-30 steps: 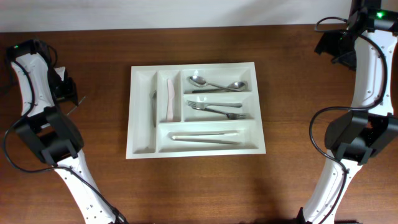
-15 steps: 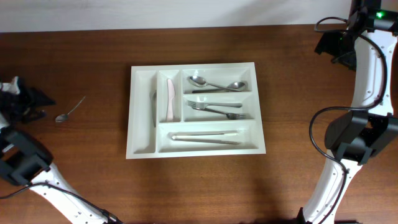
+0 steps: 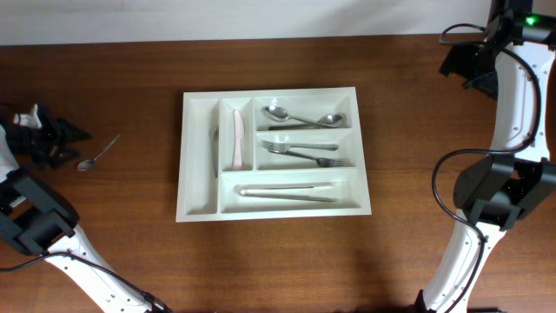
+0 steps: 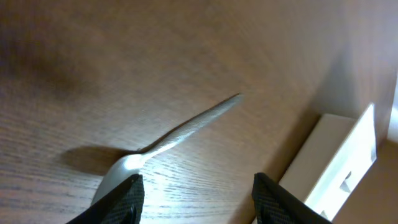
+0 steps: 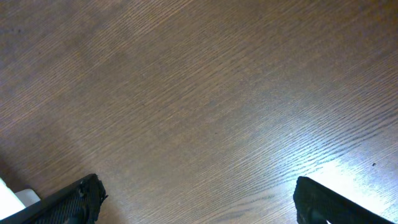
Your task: Pack container
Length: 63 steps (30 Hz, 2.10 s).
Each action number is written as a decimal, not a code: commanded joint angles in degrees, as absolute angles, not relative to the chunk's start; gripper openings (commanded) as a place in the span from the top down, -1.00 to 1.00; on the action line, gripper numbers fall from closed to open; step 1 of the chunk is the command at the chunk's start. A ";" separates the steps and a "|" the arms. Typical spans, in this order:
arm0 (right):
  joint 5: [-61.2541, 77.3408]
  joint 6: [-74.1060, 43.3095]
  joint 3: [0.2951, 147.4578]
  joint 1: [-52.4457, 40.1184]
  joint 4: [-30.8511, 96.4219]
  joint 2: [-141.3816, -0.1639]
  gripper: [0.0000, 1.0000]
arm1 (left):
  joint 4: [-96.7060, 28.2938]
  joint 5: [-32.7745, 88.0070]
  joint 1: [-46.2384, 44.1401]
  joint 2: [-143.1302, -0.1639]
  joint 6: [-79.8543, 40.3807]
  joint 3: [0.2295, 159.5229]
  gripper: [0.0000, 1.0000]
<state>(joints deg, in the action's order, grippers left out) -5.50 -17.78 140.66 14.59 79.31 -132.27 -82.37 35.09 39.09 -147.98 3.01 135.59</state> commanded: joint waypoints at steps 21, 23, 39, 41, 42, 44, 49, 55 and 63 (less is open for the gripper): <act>-5.63 -18.11 140.66 14.28 79.29 -130.80 -0.98 | -75.50 37.76 40.80 -147.76 -2.11 132.81 -0.11; -5.63 -18.11 140.66 14.28 79.29 -130.80 -0.98 | -75.50 37.74 40.86 -147.48 -2.11 134.37 -0.11; -5.63 -18.11 140.66 14.28 79.29 -130.80 -0.98 | -83.33 29.65 46.52 -147.28 0.05 136.99 -0.12; -5.63 -18.11 140.66 14.28 79.29 -130.80 -0.97 | -84.38 28.40 45.95 -147.28 1.37 136.97 -0.12; -5.63 -18.11 140.66 14.28 79.29 -130.80 -0.98 | -84.47 28.40 45.74 -147.30 1.34 136.92 -0.11; -5.63 -18.11 140.66 14.28 79.29 -130.80 -0.98 | -84.33 28.42 45.01 -147.30 1.34 136.88 -0.11; -5.63 -18.09 140.66 14.28 79.29 -130.80 -0.98 | -83.09 28.40 42.72 -147.30 1.34 136.14 -0.10; -5.63 -18.11 140.66 14.28 79.29 -130.80 -0.98 | -79.42 28.45 41.52 -147.33 1.30 131.50 -0.10; -5.63 -18.09 140.66 14.28 79.29 -130.80 -0.98 | -78.19 28.99 41.50 -147.33 1.30 129.45 -0.10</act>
<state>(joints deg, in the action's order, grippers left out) -5.50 -17.80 140.66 14.59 79.31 -132.27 -78.37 28.67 41.25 -148.03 0.23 129.97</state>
